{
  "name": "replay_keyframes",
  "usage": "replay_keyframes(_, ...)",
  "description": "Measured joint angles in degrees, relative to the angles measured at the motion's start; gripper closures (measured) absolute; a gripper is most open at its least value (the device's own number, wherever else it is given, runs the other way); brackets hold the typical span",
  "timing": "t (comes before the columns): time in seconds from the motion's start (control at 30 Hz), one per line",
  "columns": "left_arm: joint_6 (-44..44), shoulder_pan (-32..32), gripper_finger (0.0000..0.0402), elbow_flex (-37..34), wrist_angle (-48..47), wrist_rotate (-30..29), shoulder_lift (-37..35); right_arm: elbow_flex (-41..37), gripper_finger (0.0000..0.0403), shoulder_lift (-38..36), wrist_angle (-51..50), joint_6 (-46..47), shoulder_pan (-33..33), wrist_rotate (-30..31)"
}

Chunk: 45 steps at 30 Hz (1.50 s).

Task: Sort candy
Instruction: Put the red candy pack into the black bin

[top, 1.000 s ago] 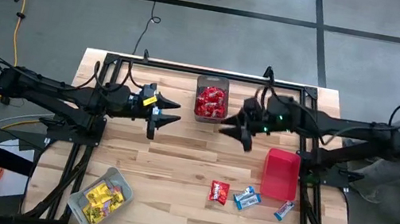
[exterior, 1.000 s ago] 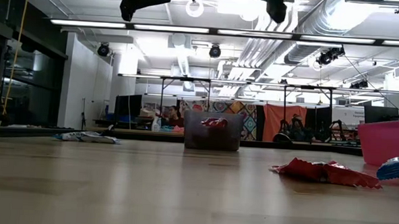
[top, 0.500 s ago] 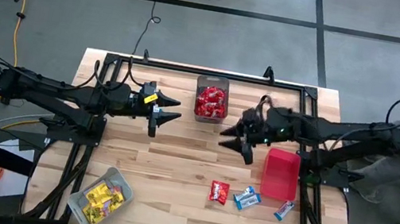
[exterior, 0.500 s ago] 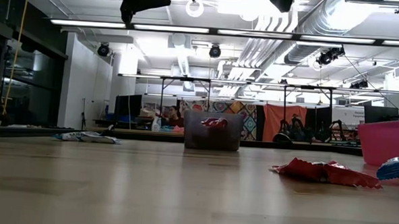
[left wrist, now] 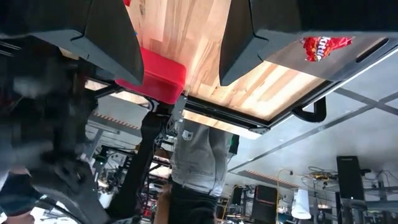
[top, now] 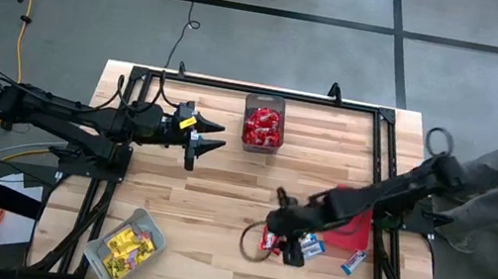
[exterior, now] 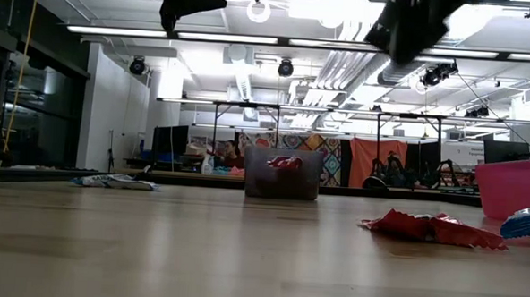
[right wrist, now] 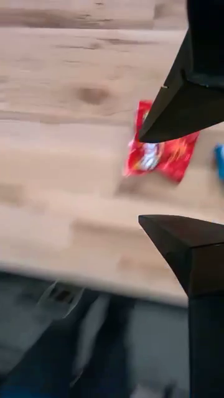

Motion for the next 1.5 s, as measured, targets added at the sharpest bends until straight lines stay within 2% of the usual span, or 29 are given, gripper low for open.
replay_keyframes(0.17,0.00,0.00,0.0204,0.00,-0.59,0.00,0.00,2.18,0.0208,8.82,-2.64,-3.57,2.39,2.75)
replay_keyframes(0.4,0.02,0.00,0.0204,-0.01,-2.86,0.00,0.00,2.13,0.0208,17.08,-2.97,0.37,3.90,10.92)
replay_keyframes(0.63,0.04,0.00,0.0204,-0.01,-4.05,0.00,0.00,2.39,0.0211,21.60,-2.61,2.92,3.95,11.45)
replay_keyframes(0.73,0.04,0.00,0.0204,-0.01,-4.06,0.00,0.00,2.39,0.0239,22.19,-2.70,3.89,3.92,11.63)
replay_keyframes(0.87,0.15,0.00,0.0204,-0.01,-4.07,0.00,0.00,2.50,0.0338,21.62,-4.32,4.97,3.61,11.11)
replay_keyframes(0.93,0.15,0.00,0.0204,-0.01,-4.07,0.00,0.00,2.45,0.0380,20.29,-4.81,4.47,2.80,9.60)
replay_keyframes(1.07,1.07,0.00,0.0204,0.01,-4.07,-0.14,0.00,1.80,0.0375,15.10,-8.86,2.30,0.04,9.41)
replay_keyframes(1.2,2.56,0.00,0.0204,0.00,-4.06,-0.17,0.00,0.13,0.0397,6.38,-14.38,-0.47,-4.48,13.59)
replay_keyframes(1.4,0.80,0.00,0.0204,0.02,-3.98,-0.17,0.00,-7.49,0.0400,-11.09,-14.33,0.83,-11.57,19.56)
replay_keyframes(1.5,-1.54,0.00,0.0204,0.01,-3.98,-0.17,0.00,-14.48,0.0400,-20.98,-8.95,3.58,-14.52,21.19)
